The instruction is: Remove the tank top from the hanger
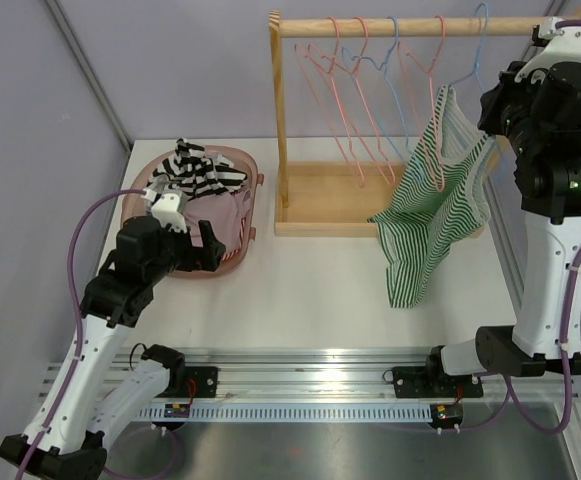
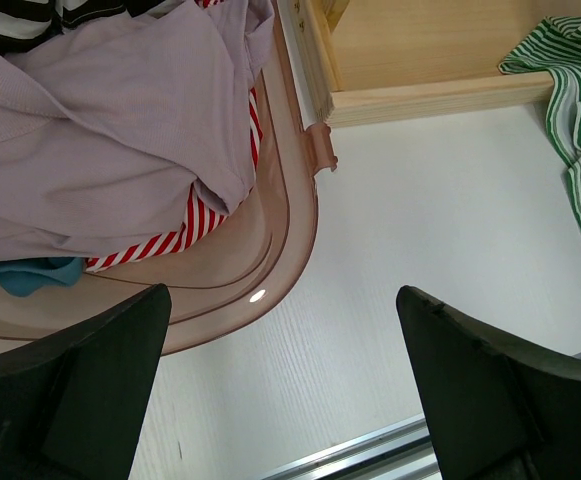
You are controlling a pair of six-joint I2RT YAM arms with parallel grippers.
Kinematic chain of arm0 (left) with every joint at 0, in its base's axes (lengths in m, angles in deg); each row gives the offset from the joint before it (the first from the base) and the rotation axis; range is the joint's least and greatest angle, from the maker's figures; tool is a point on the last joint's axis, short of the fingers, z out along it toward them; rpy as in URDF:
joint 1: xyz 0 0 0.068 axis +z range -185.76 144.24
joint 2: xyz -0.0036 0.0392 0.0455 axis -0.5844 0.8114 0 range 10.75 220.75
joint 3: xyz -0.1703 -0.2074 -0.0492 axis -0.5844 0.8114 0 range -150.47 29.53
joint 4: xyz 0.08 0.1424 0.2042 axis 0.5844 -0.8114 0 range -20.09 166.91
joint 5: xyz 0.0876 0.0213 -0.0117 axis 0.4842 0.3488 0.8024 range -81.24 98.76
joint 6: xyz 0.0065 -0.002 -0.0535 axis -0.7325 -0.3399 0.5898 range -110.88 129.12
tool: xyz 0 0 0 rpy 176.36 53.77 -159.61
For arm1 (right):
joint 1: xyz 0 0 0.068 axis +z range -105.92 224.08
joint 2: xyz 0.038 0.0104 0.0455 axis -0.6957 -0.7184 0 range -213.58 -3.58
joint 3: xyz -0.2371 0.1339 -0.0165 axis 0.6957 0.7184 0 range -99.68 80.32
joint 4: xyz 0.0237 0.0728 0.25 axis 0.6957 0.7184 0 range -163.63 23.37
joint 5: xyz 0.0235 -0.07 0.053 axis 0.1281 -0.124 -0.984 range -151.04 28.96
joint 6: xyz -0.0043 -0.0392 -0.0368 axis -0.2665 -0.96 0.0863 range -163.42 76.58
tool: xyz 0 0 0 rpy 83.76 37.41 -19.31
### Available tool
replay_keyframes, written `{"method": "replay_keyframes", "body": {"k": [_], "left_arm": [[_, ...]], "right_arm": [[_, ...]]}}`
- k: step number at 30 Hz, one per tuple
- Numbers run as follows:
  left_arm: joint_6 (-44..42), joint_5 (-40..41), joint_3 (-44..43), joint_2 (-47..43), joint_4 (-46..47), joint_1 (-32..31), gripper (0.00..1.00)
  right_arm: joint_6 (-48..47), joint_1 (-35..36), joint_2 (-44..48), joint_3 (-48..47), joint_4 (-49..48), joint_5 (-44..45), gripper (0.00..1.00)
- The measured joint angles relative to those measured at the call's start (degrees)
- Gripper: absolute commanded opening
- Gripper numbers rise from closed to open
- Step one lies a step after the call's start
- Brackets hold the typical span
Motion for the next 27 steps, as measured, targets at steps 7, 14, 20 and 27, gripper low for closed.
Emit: {"method": "replay_keyframes", "body": {"k": [7, 14, 20, 27], "left_arm": [[0.0, 0.0, 0.0, -0.92, 0.02, 0.0, 0.99], [0.0, 0.0, 0.0, -0.96, 0.02, 0.0, 0.99], [0.0, 0.0, 0.0, -0.96, 0.02, 0.0, 0.99], [-0.02, -0.04, 0.0, -1.16, 0.0, 0.0, 0.99]], "right_arm": [[0.0, 0.0, -1.75, 0.66, -0.26, -0.46, 0.0], [0.13, 0.0, -5.84, 1.18, 0.57, -1.36, 0.0], [0.2, 0.0, -6.62, 5.11, -0.72, -1.44, 0.16], [0.42, 0.0, -8.5, 5.01, -0.79, -1.2, 0.38]]}}
